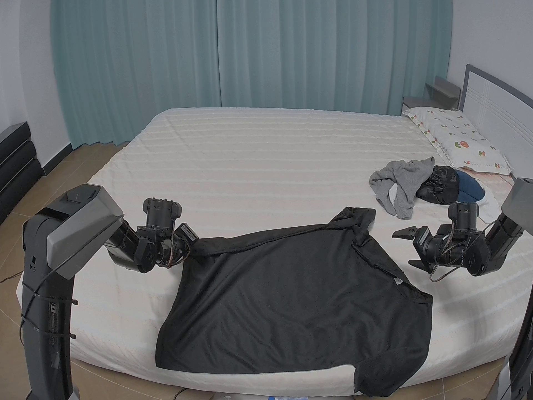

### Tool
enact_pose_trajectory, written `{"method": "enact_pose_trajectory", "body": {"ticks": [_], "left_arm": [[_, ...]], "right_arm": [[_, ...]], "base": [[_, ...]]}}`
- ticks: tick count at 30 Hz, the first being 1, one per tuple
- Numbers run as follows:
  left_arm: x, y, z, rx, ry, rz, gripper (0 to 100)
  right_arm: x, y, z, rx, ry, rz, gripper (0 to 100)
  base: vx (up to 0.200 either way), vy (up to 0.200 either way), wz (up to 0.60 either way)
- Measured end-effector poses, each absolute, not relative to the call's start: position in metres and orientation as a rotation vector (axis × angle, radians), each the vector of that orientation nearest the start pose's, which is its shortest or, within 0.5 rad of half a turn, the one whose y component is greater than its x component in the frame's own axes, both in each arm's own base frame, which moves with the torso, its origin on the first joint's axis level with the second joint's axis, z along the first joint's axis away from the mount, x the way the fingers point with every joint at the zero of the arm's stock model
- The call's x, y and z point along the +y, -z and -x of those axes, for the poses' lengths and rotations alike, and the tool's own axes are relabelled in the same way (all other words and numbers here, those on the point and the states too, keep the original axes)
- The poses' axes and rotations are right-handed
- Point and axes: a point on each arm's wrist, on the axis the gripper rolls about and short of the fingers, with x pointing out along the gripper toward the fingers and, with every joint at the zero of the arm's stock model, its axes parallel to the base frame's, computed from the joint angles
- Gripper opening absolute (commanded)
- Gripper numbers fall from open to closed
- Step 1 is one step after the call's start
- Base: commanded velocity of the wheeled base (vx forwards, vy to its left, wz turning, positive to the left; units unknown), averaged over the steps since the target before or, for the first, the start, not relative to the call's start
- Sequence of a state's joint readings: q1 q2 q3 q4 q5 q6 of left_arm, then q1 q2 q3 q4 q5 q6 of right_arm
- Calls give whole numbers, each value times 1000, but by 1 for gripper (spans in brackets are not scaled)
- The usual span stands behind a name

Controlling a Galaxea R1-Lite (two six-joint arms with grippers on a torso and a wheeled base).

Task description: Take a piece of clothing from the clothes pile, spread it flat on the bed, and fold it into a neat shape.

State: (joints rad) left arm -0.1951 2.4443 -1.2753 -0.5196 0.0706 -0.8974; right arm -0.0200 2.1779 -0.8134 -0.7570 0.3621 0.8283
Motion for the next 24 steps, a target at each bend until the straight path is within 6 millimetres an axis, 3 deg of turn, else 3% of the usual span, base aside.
{"method": "enact_pose_trajectory", "body": {"ticks": [5,15,24], "left_arm": [[-79,-9,-446,617,-180,788,0],[-65,-36,-460,515,-174,810,0],[-63,-47,-468,472,-159,819,0]], "right_arm": [[13,-37,-374,688,-86,-891,100],[54,-44,-420,606,-79,-781,100],[85,-24,-462,636,-46,-661,100]], "base": [[0,0,0],[0,0,0],[0,0,0]]}}
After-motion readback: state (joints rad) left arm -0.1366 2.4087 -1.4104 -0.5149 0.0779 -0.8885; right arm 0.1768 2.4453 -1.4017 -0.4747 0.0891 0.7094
